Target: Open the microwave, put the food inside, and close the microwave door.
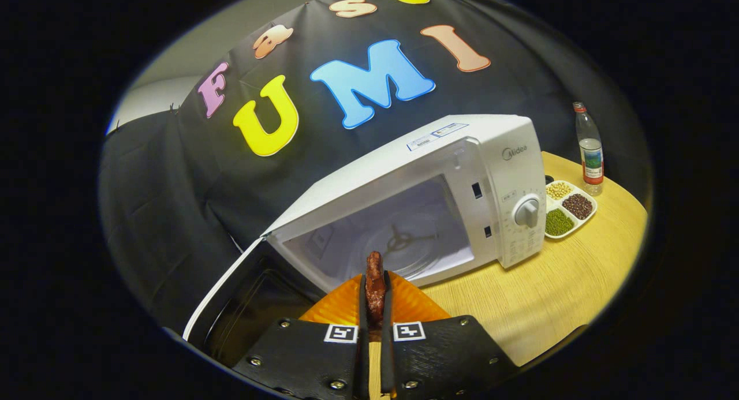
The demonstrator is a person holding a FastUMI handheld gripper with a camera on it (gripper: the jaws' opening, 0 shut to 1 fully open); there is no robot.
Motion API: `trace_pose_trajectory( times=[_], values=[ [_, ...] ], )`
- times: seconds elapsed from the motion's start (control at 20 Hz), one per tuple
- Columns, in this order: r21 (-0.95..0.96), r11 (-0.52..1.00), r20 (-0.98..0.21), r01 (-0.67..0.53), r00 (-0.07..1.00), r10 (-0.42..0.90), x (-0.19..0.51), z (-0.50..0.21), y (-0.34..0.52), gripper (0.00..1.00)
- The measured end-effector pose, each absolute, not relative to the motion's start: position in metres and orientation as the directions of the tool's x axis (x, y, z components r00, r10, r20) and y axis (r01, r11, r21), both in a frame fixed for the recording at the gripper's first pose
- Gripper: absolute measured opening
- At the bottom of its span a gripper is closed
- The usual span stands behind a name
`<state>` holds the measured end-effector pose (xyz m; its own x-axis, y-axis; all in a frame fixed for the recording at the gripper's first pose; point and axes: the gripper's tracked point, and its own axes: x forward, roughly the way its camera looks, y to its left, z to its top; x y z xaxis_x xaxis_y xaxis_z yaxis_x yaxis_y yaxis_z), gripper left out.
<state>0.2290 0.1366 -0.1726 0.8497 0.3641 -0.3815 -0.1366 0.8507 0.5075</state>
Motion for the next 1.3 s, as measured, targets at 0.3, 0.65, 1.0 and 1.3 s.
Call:
trace_pose_trajectory(
  times=[0.3, 0.65, 1.0, 1.3],
  values=[
    [0.476, 0.861, -0.323, -0.182, 0.874, 0.363, 0.284, -0.186, 0.154, 0.09],
    [0.545, 0.826, -0.293, -0.146, 0.89, 0.35, 0.327, -0.216, 0.165, 0.1],
    [0.455, 0.881, -0.3, -0.132, 0.908, 0.292, 0.351, -0.236, 0.156, 0.18],
    [0.242, 0.966, -0.385, -0.087, 0.906, 0.178, 0.365, -0.259, 0.13, 0.43]
  ],
)
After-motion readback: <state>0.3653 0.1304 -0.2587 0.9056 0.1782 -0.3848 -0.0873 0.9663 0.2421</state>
